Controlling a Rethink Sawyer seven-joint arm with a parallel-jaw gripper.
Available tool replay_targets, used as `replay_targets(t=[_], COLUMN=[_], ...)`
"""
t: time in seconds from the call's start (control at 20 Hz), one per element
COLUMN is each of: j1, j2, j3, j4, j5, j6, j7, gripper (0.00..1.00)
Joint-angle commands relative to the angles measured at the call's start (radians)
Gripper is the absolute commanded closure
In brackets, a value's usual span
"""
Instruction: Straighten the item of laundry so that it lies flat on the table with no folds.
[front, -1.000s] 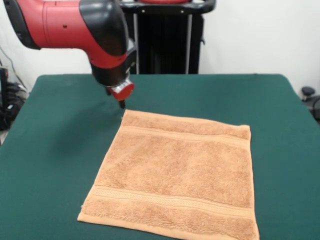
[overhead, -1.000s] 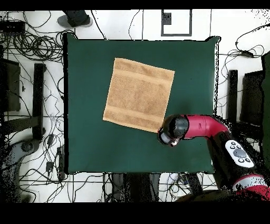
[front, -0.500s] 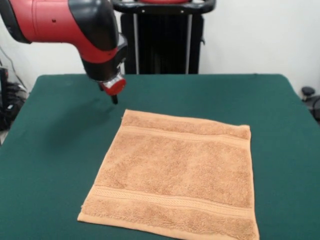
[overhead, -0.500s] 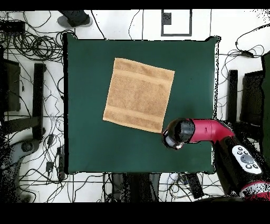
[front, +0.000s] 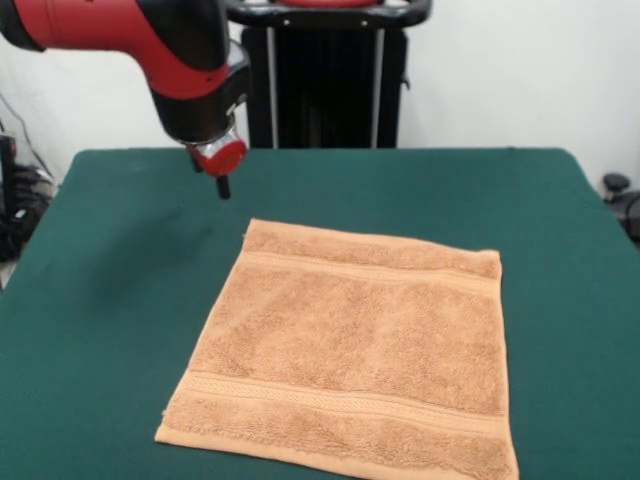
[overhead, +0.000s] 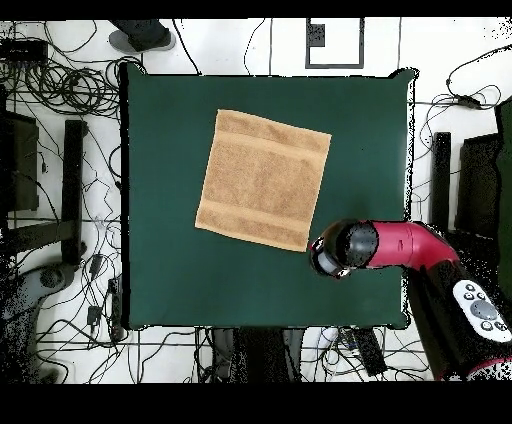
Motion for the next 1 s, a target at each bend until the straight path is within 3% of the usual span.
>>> replay_targets(t=[0.05,0.65,1.0], j1=[0.042,0.011,0.024], j2=[-0.031,-0.132,-0.122], j3=[0.138,0.168,0.16], j4=[0.071,0.054,0.022], j5=[0.048,0.079,0.068], j6=[0.012,0.079,0.074], j7=[-0.241,-0.298,-0.293], gripper=[0.0,0.0,0.0])
